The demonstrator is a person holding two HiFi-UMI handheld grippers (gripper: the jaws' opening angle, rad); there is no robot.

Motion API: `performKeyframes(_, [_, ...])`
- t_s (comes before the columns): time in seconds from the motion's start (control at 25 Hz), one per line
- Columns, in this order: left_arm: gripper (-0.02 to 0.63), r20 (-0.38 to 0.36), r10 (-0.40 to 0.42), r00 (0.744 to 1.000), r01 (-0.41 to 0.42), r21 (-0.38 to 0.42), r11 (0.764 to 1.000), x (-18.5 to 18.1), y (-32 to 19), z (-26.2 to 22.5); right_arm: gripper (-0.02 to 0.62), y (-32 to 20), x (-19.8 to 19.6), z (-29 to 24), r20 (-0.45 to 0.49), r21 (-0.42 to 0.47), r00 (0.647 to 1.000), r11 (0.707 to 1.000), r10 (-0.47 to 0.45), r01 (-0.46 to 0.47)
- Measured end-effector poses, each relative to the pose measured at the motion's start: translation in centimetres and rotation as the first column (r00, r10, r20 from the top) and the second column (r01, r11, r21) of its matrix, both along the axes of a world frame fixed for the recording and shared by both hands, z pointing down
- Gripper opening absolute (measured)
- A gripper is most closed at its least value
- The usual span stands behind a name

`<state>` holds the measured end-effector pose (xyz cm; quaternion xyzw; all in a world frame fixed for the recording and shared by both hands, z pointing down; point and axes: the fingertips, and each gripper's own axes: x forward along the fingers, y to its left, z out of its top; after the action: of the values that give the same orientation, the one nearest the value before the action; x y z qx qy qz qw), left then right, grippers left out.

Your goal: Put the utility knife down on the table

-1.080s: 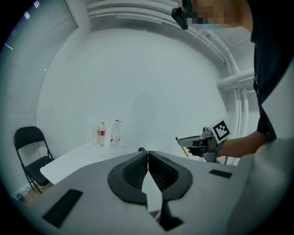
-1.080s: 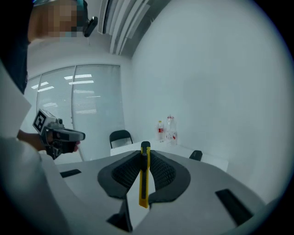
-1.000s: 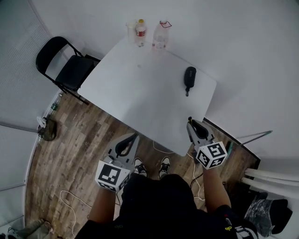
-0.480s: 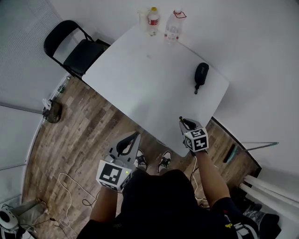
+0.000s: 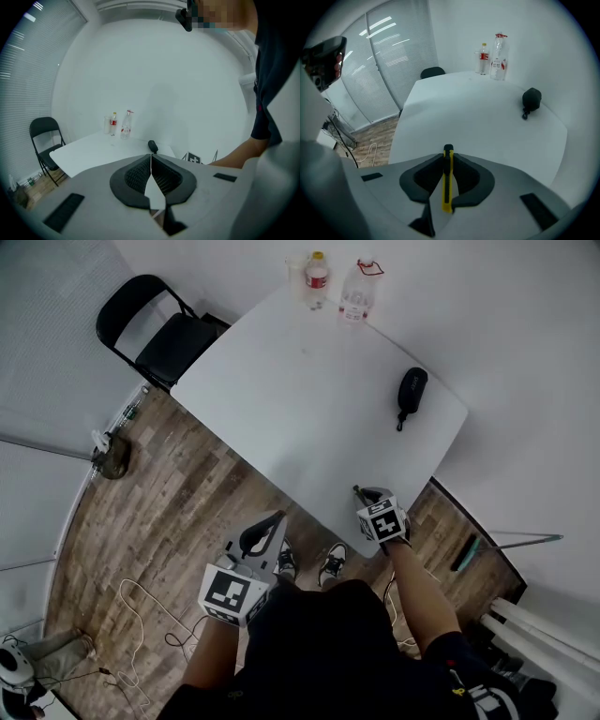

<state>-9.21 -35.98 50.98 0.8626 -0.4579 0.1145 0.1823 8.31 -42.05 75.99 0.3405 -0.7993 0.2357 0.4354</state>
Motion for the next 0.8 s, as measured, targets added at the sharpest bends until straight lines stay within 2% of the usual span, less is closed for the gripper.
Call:
performKeyframes(0.2, [0.023, -0.013, 0.005, 1.0, -0.005, 0.005, 1.0, -0.1, 0.0, -0.3, 0.075, 0.0, -0.3, -0.3, 0.01, 0.003, 1.0, 1.0, 0.013, -0.013])
performKeyframes(0.32, [0.023, -0.011, 0.015, 1.0, -0.015, 0.009, 1.0, -0.2, -0.1, -0.7, 0.077, -0.7, -0.6, -2.9, 0.054, 0.053, 0.998, 0.998, 0.041, -0.044])
performKeyframes(0.44, [0.023, -0.015, 0.033, 0.999, -0.033, 0.032, 0.999, 0.0, -0.4, -1.6, 0.074, -1.4, -1.0, -7.8, 0.126, 0.147, 0.991, 0.987, 0.049, -0.068])
performKeyframes(0.6, [0.023, -0.017, 0.07, 0.997, -0.068, 0.083, 0.994, 1.0, -0.8, -3.7, 0.034, -1.8, -0.7, -16.4, 0.247, 0.316, 0.968, 0.942, 0.033, -0.112])
performKeyframes(0.8, [0.023, -0.017, 0.128, 0.992, -0.124, 0.141, 0.982, 2.9, -0.8, -6.3, 0.025, -0.6, 0.4, -24.6, 0.322, 0.47, 0.947, 0.867, 0.006, -0.165])
